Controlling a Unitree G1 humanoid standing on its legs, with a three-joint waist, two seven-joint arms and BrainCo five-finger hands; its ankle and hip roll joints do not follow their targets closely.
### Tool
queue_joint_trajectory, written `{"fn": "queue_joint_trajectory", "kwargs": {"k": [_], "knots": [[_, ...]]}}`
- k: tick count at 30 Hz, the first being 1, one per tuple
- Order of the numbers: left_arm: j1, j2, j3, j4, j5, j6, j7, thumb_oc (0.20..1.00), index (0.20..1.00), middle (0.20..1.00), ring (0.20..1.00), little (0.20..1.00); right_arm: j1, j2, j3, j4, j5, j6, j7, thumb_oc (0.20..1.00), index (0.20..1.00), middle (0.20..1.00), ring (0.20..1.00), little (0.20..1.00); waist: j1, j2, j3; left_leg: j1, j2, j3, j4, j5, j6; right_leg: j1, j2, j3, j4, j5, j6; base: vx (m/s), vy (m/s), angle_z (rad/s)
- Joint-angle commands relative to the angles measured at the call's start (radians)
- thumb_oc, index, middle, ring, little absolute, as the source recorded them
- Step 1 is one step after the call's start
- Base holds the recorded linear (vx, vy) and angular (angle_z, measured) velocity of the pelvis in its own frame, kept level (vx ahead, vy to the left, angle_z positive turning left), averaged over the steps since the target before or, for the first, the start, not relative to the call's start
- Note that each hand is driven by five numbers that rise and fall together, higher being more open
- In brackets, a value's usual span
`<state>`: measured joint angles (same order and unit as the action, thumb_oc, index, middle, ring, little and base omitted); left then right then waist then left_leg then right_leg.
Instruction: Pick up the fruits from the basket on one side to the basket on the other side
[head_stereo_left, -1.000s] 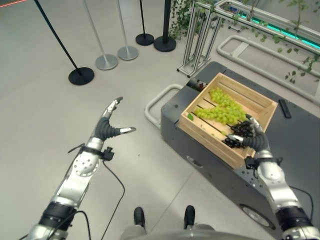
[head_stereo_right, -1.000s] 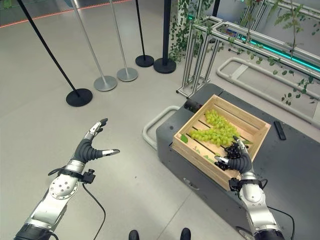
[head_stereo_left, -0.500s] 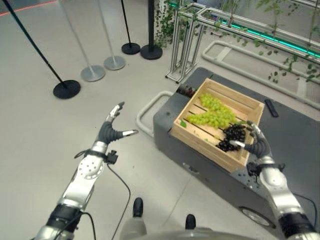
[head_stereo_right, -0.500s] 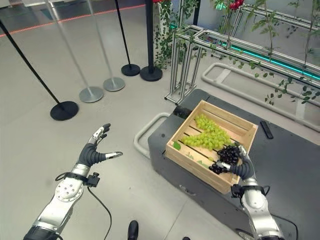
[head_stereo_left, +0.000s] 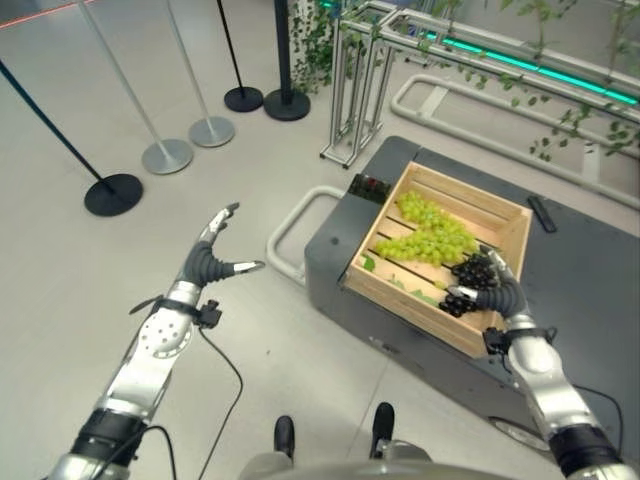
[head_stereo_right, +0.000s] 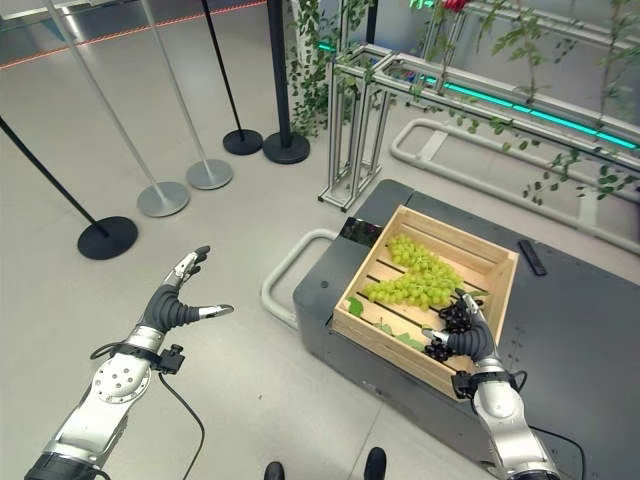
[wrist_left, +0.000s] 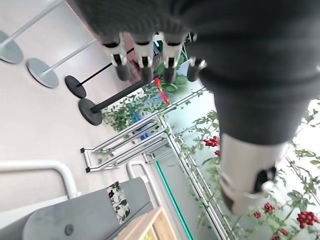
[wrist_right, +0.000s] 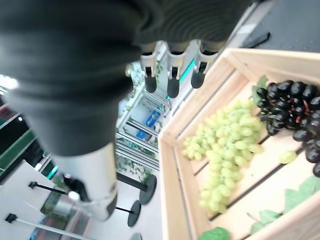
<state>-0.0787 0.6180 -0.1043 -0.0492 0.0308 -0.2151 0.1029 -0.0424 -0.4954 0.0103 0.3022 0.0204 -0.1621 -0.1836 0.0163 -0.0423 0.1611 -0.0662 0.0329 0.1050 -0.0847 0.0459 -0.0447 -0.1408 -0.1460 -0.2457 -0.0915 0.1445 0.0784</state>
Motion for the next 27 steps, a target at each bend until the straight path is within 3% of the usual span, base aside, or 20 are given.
{"fn": "queue_joint_trajectory", "kwargs": {"k": [1,4,5,9,10,13,19,27], "knots": [[-0.129,0.029,-0.022,-0.02,0.059,-0.034,0.026,1.0,1.0,1.0,1.0,1.0,-0.08,-0.071,-0.02,-0.029,-0.04,-0.025,-0.017,1.0,1.0,1.0,1.0,1.0,0.0,-0.006,-0.02,-0.031,-0.006,0.013,0.053,-0.018,-0.006,0.007,-0.033,-0.006,0.08,-0.046,0.087,0.04,-0.114,-0.02],[-0.162,0.003,-0.035,-0.041,-0.06,-0.067,0.033,1.0,1.0,1.0,1.0,1.0,-0.166,-0.147,0.019,0.012,-0.096,0.0,-0.039,1.0,1.0,1.0,1.0,1.0,0.003,-0.001,0.013,-0.062,0.001,0.002,0.064,-0.009,-0.014,-0.016,-0.023,0.0,0.093,-0.05,0.079,-0.1,-0.121,0.01],[-0.178,-0.023,-0.048,-0.063,-0.168,-0.087,0.041,1.0,1.0,1.0,1.0,1.0,-0.264,-0.177,0.064,0.104,-0.104,0.022,-0.074,1.0,1.0,1.0,1.0,1.0,0.014,0.0,0.048,-0.102,0.007,-0.006,0.081,0.001,-0.019,-0.054,-0.018,0.0,0.108,-0.049,0.072,-0.19,-0.095,0.02],[-0.182,-0.044,-0.041,-0.104,-0.245,-0.102,0.044,1.0,1.0,1.0,1.0,1.0,-0.364,-0.193,0.116,0.191,-0.102,0.033,-0.103,1.0,1.0,1.0,1.0,1.0,0.024,-0.001,0.087,-0.144,0.014,-0.017,0.098,0.008,-0.022,-0.09,-0.013,-0.004,0.123,-0.047,0.066,-0.14,-0.094,0.06],[-0.184,-0.061,-0.036,-0.13,-0.31,-0.114,0.051,1.0,1.0,1.0,1.0,1.0,-0.425,-0.192,0.139,0.233,-0.094,0.053,-0.125,1.0,1.0,1.0,1.0,1.0,0.04,-0.006,0.128,-0.177,0.019,-0.026,0.109,0.02,-0.029,-0.114,-0.007,-0.009,0.128,-0.041,0.06,-0.13,-0.11,0.06],[-0.179,-0.092,-0.01,-0.141,-0.362,-0.124,0.084,1.0,1.0,1.0,1.0,1.0,-0.493,-0.207,0.157,0.286,-0.073,0.064,-0.145,1.0,1.0,1.0,1.0,1.0,0.057,-0.015,0.169,-0.221,0.029,-0.038,0.125,0.031,-0.04,-0.143,-0.001,-0.019,0.13,-0.037,0.056,-0.09,-0.077,0.08],[-0.159,-0.106,0.016,-0.172,-0.331,-0.117,0.106,1.0,1.0,1.0,1.0,1.0,-0.622,-0.268,0.173,0.372,-0.079,0.088,-0.176,1.0,1.0,1.0,1.0,1.0,0.063,-0.003,0.23,-0.297,0.04,-0.052,0.144,0.051,-0.052,-0.211,0.001,-0.039,0.153,-0.034,0.05,-0.05,-0.021,0.12],[-0.173,-0.118,0.012,-0.192,-0.339,-0.119,0.116,1.0,1.0,1.0,1.0,1.0,-0.738,-0.31,0.255,0.459,-0.132,0.105,-0.17,1.0,1.0,1.0,1.0,1.0,0.067,0.002,0.266,-0.34,0.045,-0.043,0.128,0.07,-0.061,-0.263,-0.003,-0.037,0.159,-0.026,0.051,-0.02,0.01,0.04]]}}
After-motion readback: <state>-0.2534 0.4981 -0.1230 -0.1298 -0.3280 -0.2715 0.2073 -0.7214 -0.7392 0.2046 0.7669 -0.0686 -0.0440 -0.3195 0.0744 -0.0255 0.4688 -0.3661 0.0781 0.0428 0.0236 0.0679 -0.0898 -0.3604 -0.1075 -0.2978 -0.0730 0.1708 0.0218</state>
